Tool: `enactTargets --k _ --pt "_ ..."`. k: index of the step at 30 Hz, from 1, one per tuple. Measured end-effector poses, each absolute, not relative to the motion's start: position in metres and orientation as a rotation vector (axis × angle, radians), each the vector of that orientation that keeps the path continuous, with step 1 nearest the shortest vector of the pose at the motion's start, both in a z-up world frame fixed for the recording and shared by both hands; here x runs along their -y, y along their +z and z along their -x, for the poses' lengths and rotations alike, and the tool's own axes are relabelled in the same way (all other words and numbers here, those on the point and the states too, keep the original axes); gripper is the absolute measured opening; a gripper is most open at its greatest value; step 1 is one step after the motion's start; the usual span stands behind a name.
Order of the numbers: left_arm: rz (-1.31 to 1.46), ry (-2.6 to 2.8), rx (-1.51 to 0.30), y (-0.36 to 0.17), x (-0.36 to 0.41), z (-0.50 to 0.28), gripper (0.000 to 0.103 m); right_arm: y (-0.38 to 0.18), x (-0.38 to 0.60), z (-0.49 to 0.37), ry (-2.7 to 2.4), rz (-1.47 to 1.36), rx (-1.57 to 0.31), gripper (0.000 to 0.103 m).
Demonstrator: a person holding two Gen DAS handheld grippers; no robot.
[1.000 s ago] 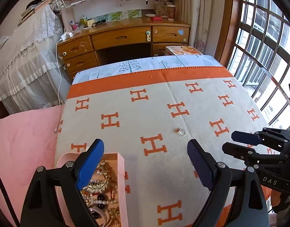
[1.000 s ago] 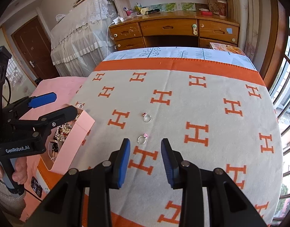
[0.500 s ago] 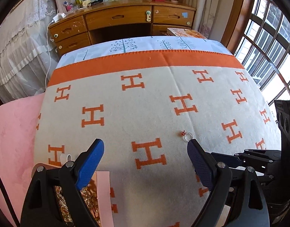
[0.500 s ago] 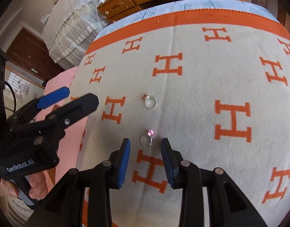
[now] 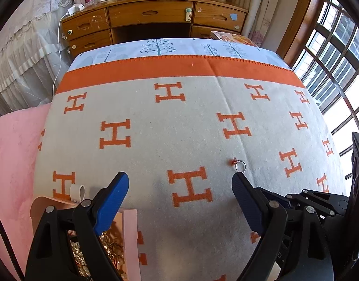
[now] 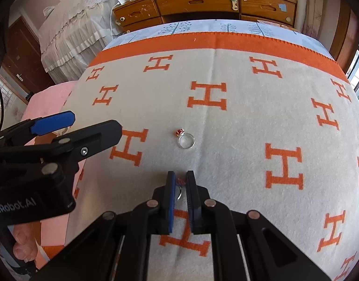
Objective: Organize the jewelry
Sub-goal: 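Grasp the pink-stone ring with the right tool, then grasp the red-stone ring with the left tool while the right tool holds the pink ring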
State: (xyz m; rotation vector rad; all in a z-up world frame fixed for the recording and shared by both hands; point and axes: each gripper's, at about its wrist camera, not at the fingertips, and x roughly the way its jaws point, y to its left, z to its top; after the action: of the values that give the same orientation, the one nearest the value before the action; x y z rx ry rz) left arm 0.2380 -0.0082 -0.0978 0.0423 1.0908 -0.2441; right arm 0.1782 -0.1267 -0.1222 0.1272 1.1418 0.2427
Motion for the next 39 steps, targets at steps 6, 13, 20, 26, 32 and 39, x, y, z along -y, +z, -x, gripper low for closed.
enactTargets --k 6,13,20,26,32,39 --pt "-0.044 -0.268 -1.112 -0.106 0.031 -0.244 0.080 -0.122 0.149 -0.168 0.246 -0.183 -1.141 0.009" --pt "0.053 -0.283 -1.213 -0.124 0.057 -0.262 0.044 -0.122 0.175 -0.163 0.233 -0.257 -1.135 0.009" --pt "0.128 -0.243 -1.258 -0.135 0.068 -0.268 0.035 -0.123 0.187 -0.160 0.253 -0.294 -1.114 0.009" --pt "0.099 -0.220 -1.255 -0.137 0.080 -0.271 0.032 -0.126 0.194 -0.160 0.272 -0.322 -1.107 0.009" --pt "0.053 -0.213 -1.257 -0.136 0.090 -0.275 0.013 -0.129 0.204 -0.159 0.274 -0.360 -1.105 0.009" --pt "0.064 -0.214 -1.257 -0.134 0.089 -0.273 0.008 -0.127 0.206 -0.156 0.272 -0.364 -1.093 0.009"
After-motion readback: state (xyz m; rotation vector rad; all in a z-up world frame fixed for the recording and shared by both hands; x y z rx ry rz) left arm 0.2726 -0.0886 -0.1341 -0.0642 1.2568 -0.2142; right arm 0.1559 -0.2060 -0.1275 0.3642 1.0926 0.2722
